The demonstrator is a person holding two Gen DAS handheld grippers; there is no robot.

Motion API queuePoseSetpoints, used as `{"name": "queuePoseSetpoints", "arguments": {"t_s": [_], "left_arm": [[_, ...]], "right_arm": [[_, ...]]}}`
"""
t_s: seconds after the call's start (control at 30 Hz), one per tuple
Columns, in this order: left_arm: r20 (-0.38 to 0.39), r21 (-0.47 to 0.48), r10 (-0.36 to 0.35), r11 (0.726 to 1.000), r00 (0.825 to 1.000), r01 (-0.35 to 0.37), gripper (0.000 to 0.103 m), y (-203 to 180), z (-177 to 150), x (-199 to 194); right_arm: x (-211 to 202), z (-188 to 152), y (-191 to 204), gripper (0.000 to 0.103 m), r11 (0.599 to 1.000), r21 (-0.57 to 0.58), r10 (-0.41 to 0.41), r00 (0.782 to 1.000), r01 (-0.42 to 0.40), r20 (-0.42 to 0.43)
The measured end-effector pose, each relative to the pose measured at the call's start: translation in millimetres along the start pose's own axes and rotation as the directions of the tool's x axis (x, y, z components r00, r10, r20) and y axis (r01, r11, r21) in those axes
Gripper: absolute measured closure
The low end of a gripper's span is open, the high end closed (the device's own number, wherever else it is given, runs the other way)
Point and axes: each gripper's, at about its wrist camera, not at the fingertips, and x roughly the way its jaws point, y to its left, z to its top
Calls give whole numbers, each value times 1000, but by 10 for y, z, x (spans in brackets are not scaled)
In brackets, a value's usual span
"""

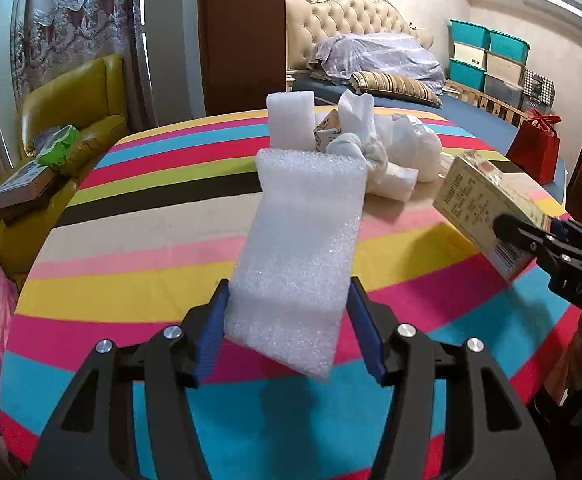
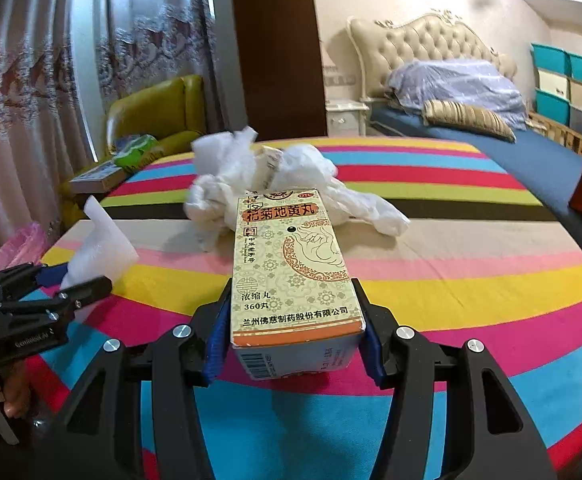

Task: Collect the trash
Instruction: 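Carry the foam sheet and medicine box over the pink bin and release both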

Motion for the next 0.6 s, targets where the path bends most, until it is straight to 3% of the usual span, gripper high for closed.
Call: {"name": "queuePoseSetpoints", "arguments": {"t_s": [0.6], "left_arm": [[33, -30, 56, 998, 998, -55, 46, 241, -248, -346]], "right_arm": [[-115, -120, 459, 51, 986, -154, 67, 998, -65, 13]]}}
